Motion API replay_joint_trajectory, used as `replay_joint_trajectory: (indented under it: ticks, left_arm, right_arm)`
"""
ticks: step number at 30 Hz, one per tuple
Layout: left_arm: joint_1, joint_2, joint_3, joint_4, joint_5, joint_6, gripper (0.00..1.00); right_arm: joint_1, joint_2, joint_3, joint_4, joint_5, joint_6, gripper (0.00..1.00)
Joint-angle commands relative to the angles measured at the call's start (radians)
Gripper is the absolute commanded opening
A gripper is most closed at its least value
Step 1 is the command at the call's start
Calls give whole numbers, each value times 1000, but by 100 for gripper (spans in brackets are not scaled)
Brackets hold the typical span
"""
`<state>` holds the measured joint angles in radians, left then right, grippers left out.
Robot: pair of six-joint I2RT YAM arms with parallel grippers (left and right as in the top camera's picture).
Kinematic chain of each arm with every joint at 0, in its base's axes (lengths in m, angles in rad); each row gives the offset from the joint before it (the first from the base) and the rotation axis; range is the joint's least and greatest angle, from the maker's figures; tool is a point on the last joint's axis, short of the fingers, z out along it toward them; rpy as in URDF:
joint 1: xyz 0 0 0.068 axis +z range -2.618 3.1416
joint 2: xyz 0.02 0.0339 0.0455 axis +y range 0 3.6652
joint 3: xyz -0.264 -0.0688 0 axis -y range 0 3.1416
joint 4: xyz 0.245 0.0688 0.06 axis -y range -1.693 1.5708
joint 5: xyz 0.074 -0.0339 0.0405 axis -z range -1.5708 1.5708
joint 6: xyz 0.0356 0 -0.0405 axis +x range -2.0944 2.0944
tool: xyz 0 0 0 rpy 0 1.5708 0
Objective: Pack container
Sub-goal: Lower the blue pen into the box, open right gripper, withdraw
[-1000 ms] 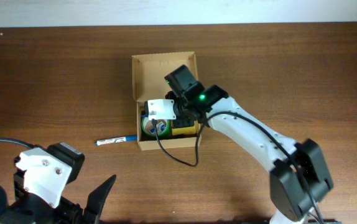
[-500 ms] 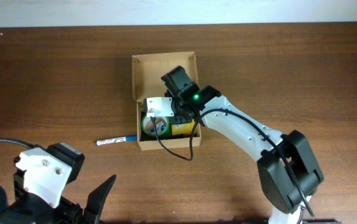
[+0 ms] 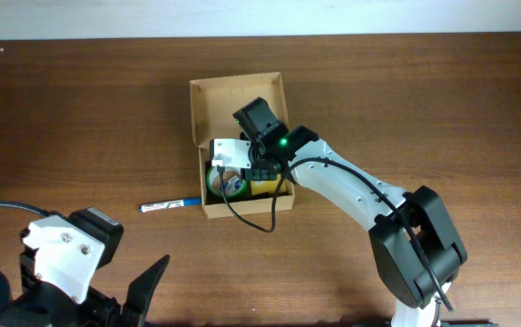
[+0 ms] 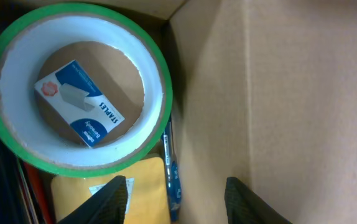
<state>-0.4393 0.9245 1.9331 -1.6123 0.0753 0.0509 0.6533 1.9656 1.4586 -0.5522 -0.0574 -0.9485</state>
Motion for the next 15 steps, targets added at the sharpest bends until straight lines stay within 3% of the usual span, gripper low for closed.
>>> replay_joint_trajectory:
  ticks: [1, 15]
  left_arm:
    - [-3, 1, 14, 2, 8, -13, 100]
    - [-3, 1, 13, -5, -32, -13, 100]
  right_arm:
    - [8, -2, 19, 2, 37, 74, 53]
    - [7, -318, 19, -51, 44, 404, 54]
